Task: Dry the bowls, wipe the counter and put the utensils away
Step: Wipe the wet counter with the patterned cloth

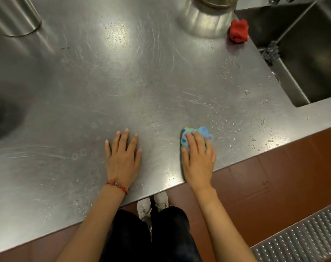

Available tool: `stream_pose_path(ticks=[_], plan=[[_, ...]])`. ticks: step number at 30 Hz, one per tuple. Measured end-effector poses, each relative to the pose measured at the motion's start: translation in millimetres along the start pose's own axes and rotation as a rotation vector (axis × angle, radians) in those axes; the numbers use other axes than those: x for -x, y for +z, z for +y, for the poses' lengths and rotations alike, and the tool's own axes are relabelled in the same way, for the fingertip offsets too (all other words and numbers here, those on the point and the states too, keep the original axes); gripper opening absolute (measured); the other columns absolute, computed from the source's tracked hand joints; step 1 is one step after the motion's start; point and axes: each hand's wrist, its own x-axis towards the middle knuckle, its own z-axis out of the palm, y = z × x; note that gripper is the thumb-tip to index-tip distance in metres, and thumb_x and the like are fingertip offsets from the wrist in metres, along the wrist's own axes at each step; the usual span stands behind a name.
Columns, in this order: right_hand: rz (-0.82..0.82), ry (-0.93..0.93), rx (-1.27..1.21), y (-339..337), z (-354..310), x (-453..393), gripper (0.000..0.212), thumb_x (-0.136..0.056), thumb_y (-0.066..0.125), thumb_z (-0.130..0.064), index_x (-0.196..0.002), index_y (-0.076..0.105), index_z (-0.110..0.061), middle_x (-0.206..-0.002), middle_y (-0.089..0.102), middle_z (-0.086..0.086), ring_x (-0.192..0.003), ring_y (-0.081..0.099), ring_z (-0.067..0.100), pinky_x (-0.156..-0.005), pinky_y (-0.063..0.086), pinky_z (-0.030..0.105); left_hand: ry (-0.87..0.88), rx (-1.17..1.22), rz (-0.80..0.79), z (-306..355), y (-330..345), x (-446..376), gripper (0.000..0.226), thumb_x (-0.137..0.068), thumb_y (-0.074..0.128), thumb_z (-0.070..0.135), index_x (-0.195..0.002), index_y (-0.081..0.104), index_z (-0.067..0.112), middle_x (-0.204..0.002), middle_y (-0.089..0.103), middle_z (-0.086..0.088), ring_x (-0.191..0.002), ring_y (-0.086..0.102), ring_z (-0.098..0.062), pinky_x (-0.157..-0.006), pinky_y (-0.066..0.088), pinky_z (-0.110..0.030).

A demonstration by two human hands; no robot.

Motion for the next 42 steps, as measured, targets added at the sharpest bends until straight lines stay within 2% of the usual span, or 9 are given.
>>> stream_pose_path(ticks=[4, 7, 10, 13, 17, 26, 32, 38, 42], plan=[[-0.049, -0.277, 0.099, 10, -26, 45, 0.04, -0.088, 0.043, -0.036, -0.127, 0.052, -0.029, -0.134, 0.054, -0.005, -0.125, 0.044, 0.024, -0.1, 0.038, 0.042, -0.015, 0.02, 0.016, 3, 2, 0, 0.043, -0.084, 0.048, 0.02, -0.123, 0.055, 0.003, -0.133, 0.049, -0.025, -0.126, 0.04, -0.043, -0.103, 0.022, -0.064], [-0.097, -0.442, 0.113, 5, -14, 45, 0.041, -0.088, 0.042, -0.036, -0.127, 0.053, -0.029, -0.133, 0.055, -0.006, -0.123, 0.043, 0.02, -0.098, 0.029, 0.034, 0.032, 0.029, 0.033, 10, 4, -1, 0.042, -0.082, 0.052, 0.017, -0.121, 0.056, 0.002, -0.131, 0.051, -0.026, -0.124, 0.043, -0.045, -0.101, 0.024, -0.065], [-0.051, -0.321, 0.106, -5, 15, 24, 0.04, -0.089, 0.041, -0.036, -0.126, 0.054, -0.027, -0.133, 0.055, -0.005, -0.121, 0.049, 0.023, -0.099, 0.026, 0.032, 0.104, 0.029, 0.03, 30, 8, -5, 0.042, -0.079, 0.054, 0.016, -0.118, 0.059, 0.002, -0.128, 0.053, -0.026, -0.12, 0.046, -0.046, -0.098, 0.027, -0.067], [-0.008, -0.045, 0.038, -24, 58, -10, 0.04, -0.094, 0.045, -0.031, -0.134, 0.045, -0.025, -0.143, 0.044, -0.001, -0.131, 0.037, 0.026, -0.104, 0.026, 0.041, 0.182, 0.026, 0.031, 50, 11, -9, 0.038, -0.077, 0.063, 0.009, -0.115, 0.061, 0.001, -0.125, 0.056, -0.027, -0.116, 0.049, -0.047, -0.094, 0.028, -0.069], [0.052, 0.081, 0.024, -25, 68, -26, 0.042, -0.095, 0.045, -0.028, -0.136, 0.042, -0.023, -0.145, 0.04, 0.001, -0.134, 0.031, 0.028, -0.106, 0.024, 0.046, 0.216, 0.042, 0.007, 70, 17, -16, 0.043, -0.072, 0.073, 0.004, -0.113, 0.062, -0.001, -0.124, 0.056, -0.028, -0.116, 0.048, -0.049, -0.094, 0.027, -0.07], [-0.026, -0.112, 0.056, -29, 71, -76, 0.042, -0.093, 0.041, -0.034, -0.134, 0.045, -0.024, -0.143, 0.043, -0.001, -0.131, 0.036, 0.026, -0.103, 0.029, 0.045, 0.109, 0.042, -0.02, 104, 31, -48, 0.04, -0.079, 0.068, 0.008, -0.117, 0.06, 0.001, -0.128, 0.053, -0.026, -0.12, 0.046, -0.046, -0.099, 0.024, -0.067], [-0.045, -0.146, 0.073, -23, 65, -150, 0.043, -0.096, 0.038, -0.035, -0.138, 0.037, -0.026, -0.148, 0.036, -0.003, -0.137, 0.028, 0.023, -0.108, 0.025, 0.043, 0.031, 0.015, -0.038, 114, 38, -52, 0.048, -0.085, 0.035, 0.029, -0.116, 0.061, 0.004, -0.128, 0.054, -0.023, -0.12, 0.048, -0.043, -0.099, 0.027, -0.065], [0.007, -0.377, 0.095, -21, 83, -116, 0.041, -0.088, 0.043, -0.034, -0.128, 0.05, -0.025, -0.135, 0.053, -0.001, -0.123, 0.049, 0.027, -0.096, 0.041, 0.046, -0.006, -0.03, 0.005, 119, 43, -56, 0.047, -0.085, 0.037, 0.029, -0.115, 0.063, 0.005, -0.127, 0.056, -0.021, -0.118, 0.05, -0.042, -0.097, 0.031, -0.064], [-0.059, -0.376, 0.045, -21, 62, -188, 0.04, -0.092, 0.046, -0.032, -0.131, 0.047, -0.024, -0.14, 0.047, -0.002, -0.13, 0.04, 0.025, -0.102, 0.033, 0.044, -0.118, -0.018, 0.017, 133, 45, -61, 0.05, -0.085, 0.034, 0.031, -0.116, 0.061, 0.004, -0.128, 0.055, -0.021, -0.121, 0.047, -0.042, -0.099, 0.028, -0.064]])
